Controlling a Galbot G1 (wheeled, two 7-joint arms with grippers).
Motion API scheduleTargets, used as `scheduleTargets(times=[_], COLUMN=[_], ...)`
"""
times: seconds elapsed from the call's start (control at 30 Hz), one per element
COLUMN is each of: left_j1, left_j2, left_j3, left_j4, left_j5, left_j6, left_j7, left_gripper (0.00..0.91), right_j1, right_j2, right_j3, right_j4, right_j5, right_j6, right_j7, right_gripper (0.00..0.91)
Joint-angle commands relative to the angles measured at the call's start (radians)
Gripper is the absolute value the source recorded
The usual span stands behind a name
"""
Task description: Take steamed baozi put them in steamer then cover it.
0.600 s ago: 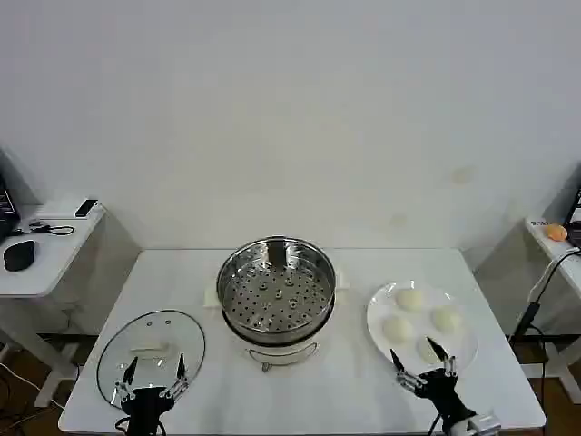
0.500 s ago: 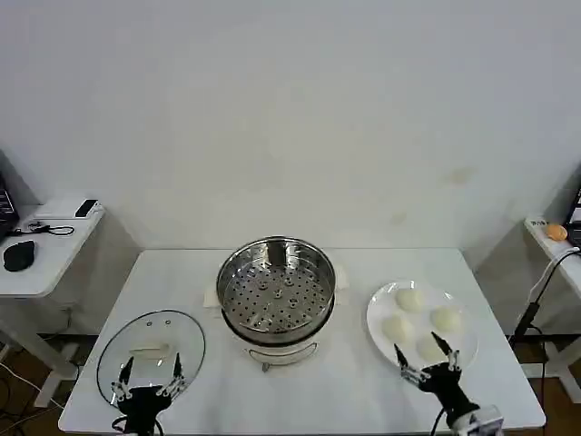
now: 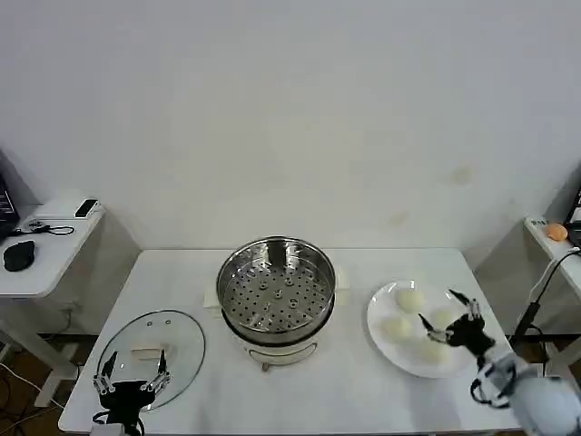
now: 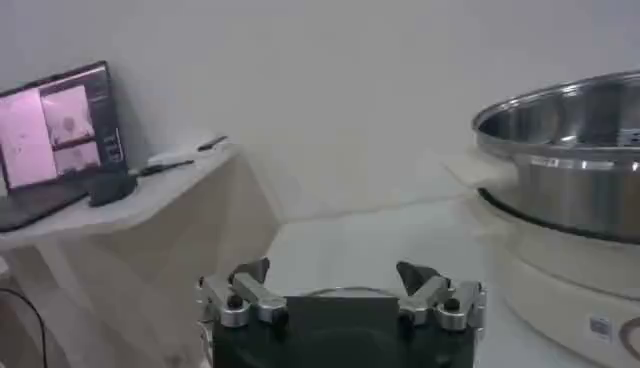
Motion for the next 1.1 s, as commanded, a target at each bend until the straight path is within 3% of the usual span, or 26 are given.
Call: scheduleTargets(times=[0.03, 0.17, 0.27, 0.33, 0.47, 0.57, 0.77, 1.1], left_j1=[-0.002, -0.008, -0.01, -0.012, -0.01, -0.012, -0.016, -0.02], left_j2=[-0.005, -0.003, -0.004, -0.005, -0.005, -0.006, 0.002, 0.004], left_j3=[-0.032, -0.037, -0.039, -0.04, -0.042, -0.049, -0.055, -0.068], left_j4=[-0.021, -0.026, -0.029, -0.026, -0.022, -0.02, -0.016, 0.0], left_j5=[0.022, 0.045, 0.046, 0.046, 0.057, 0.057, 0.06, 0.069], left_j6=[0.04, 0.032, 0.032, 0.032, 0.026, 0.025, 0.025, 0.019], left_j7=[0.044, 0.058, 0.059, 0.06, 0.065, 0.065, 0.067, 0.068], left_gripper=[0.907, 0.907, 0.907, 0.907, 0.907, 0.907, 0.907, 0.907], right_j1=[0.325, 0.534, 0.725, 0.802, 1.046, 1.159, 1.267, 1.273], right_j2=[-0.319, -0.362, -0.363, -0.36, -0.321, -0.262, -0.142, -0.012], right_j3=[-0.172, -0.379, -0.595, -0.676, -0.969, -1.084, -1.206, -1.256], right_j4=[-0.194, -0.28, -0.357, -0.385, -0.486, -0.575, -0.699, -0.805], right_j5=[-0.246, -0.315, -0.377, -0.351, -0.333, -0.336, -0.312, -0.325], right_j6=[-0.006, 0.033, 0.076, 0.083, 0.098, 0.108, 0.117, 0.119], right_j7=[-0.299, -0.444, -0.543, -0.586, -0.659, -0.668, -0.683, -0.646], right_gripper=[0.907, 0.907, 0.907, 0.907, 0.907, 0.907, 0.907, 0.907])
